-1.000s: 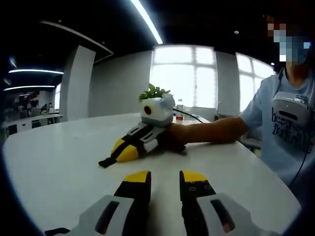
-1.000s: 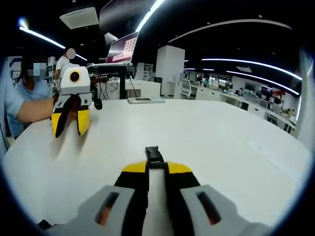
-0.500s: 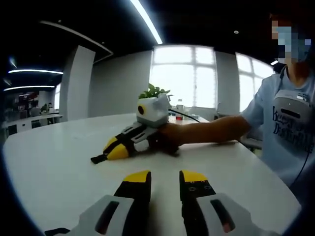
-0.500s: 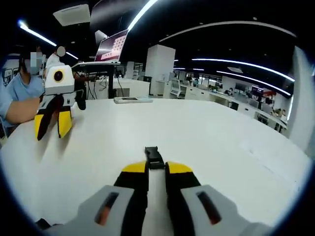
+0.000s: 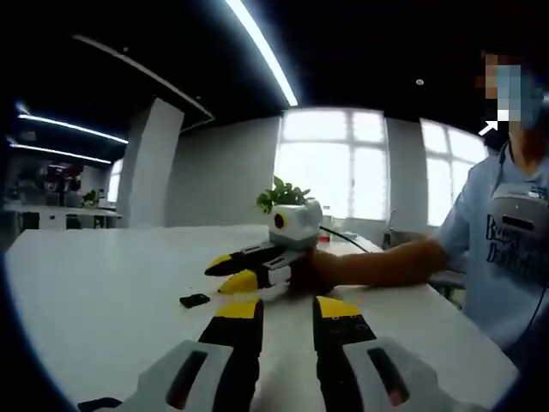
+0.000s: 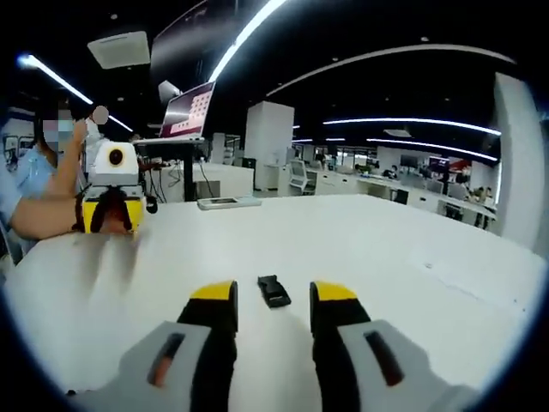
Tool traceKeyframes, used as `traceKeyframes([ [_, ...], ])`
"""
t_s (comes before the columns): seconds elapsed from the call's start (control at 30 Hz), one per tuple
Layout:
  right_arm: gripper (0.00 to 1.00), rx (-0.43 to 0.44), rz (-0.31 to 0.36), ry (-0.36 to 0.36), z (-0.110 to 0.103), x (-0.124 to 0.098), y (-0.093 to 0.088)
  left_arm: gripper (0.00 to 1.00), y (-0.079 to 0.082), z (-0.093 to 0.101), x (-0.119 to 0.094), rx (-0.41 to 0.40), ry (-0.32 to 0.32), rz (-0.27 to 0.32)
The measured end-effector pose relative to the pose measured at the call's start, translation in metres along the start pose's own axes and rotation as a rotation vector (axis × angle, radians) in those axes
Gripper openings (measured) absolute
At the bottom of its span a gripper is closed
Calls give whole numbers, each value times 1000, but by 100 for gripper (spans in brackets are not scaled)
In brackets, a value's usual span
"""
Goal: Snap the two parts of the plastic buckle together until the buckle closes and remains connected.
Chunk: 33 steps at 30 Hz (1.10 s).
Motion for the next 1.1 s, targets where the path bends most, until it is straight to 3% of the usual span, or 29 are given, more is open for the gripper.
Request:
traceKeyframes([
  [0.07, 37, 56, 67, 7, -1, -8, 6, 26, 5, 5, 1, -29, -63, 51],
  [0.17, 39, 145, 165, -1, -6, -30, 17, 28, 6, 4, -1, -30, -44, 51],
  [0.33, 51, 85, 157, -8, -18, -55, 23, 27, 10, -4, -3, -21, 32, 54],
  [0.37, 57, 85, 168, -11, -20, -62, 24, 26, 11, -6, -4, -21, 71, 51],
  [0.43, 67, 129, 188, -42, -20, -72, 26, 24, 16, -10, -5, -4, 134, 90],
  [0.5, 76, 172, 204, -44, -18, -81, 26, 25, 19, -7, -6, -5, 141, 102],
  [0.6, 78, 257, 268, -51, -20, -101, 30, 27, 24, -1, -4, -8, 144, 111],
  [0.67, 84, 280, 301, -60, -21, -113, 31, 34, 29, 4, -1, 40, 143, 143],
  [0.77, 95, 276, 324, -59, -24, -125, 30, 44, 32, 12, 3, 100, 192, 131],
  [0.87, 98, 268, 336, -45, -31, -130, 29, 47, 31, 22, 2, 98, 203, 89],
  [0.93, 100, 190, 343, -79, -36, -134, 31, 45, 29, 28, -4, 114, 253, 59],
  [1.1, 100, 119, 334, -72, -49, -130, 39, 43, 32, 50, -20, 89, 265, 182],
])
Point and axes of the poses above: the point that each gripper's makers call its tool centre point, and the gripper's own axes: x roughly forward along the fingers, z roughly to its right, y roughly out of its top, the point moved 8 cm from there along -x, roughly backward along the fingers, and after that the axes turned 5 degrees about -x, right-handed, at the moved point
